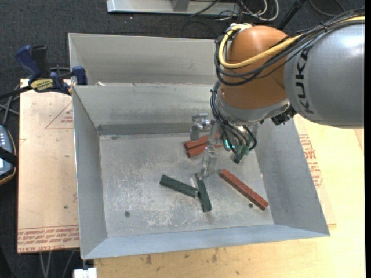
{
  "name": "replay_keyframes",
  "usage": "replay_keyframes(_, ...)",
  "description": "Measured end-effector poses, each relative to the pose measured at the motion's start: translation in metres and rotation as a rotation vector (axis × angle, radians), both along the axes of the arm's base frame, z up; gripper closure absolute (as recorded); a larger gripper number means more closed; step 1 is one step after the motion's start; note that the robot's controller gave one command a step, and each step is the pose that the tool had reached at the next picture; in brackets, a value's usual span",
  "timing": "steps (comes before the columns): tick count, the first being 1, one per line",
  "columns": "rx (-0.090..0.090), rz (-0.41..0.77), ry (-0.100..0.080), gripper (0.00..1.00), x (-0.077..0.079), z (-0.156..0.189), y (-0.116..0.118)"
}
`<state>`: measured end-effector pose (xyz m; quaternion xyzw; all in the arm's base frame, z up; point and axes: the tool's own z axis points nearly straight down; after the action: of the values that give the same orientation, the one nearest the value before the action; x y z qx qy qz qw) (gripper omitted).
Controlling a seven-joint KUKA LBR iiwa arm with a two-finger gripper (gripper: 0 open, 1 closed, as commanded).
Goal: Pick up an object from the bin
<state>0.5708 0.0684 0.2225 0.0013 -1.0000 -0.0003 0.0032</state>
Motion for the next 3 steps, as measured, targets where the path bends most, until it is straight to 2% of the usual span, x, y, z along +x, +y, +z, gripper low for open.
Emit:
replay_keyframes(1, 0.001, -0.001, -0.008, 0.0, 0.002, 0.004, 0.0)
replay_keyframes(2, 0.001, -0.006, -0.006, 1.0, 0.0, -0.147, 0.012)
replay_keyframes(3, 0.001, -0.007, -0.006, 1.0, 0.0, -0.147, 0.012)
